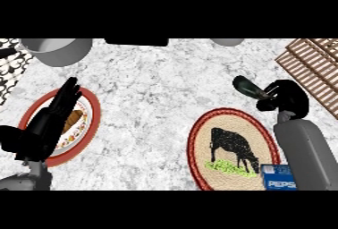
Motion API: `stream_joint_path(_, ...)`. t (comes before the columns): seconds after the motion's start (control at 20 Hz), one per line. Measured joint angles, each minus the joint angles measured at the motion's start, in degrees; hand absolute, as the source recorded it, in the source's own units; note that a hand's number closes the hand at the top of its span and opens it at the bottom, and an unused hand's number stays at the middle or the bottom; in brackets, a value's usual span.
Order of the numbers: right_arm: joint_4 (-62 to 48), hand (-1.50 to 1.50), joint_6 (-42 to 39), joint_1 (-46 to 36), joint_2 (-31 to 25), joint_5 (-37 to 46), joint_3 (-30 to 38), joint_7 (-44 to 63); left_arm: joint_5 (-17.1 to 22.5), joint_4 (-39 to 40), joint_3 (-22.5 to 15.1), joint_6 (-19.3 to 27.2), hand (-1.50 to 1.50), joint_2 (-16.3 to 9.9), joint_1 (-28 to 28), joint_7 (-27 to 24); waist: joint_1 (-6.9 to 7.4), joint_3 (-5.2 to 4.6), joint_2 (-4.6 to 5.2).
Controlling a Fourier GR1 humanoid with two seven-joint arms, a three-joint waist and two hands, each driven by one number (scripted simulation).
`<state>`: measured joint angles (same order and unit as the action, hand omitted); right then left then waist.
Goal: Pick the eggplant from the placemat and place it in the tiered shelf
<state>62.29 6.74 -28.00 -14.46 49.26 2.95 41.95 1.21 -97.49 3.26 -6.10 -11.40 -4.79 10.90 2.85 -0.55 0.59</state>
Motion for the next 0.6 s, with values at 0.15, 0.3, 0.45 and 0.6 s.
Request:
stream_joint_path(0.15,-0.73,1.50,7.02,-6.41,-0.12,6.56,1.82,10.33,-0.08,0.09,-0.91,-0.43,0.00,0.28,-0.49,0.17,1.27,0.04,0.24)
stream_joint_path(0.3,-2.56,1.50,10.39,-13.06,-0.77,14.89,2.10,17.43,-0.21,0.36,-1.42,-0.50,0.00,0.52,-1.58,0.43,2.19,0.05,0.47)
stream_joint_path(0.45,-5.58,1.50,10.88,-19.46,-1.43,23.27,2.19,21.08,-0.52,0.41,-2.05,-0.42,0.00,0.83,-2.42,0.79,2.88,0.11,0.65)
stream_joint_path(0.6,-9.08,1.50,11.03,-25.16,-1.97,30.18,3.19,23.53,-0.75,0.50,-2.33,-0.14,0.00,1.19,-2.89,0.92,3.00,0.22,0.76)
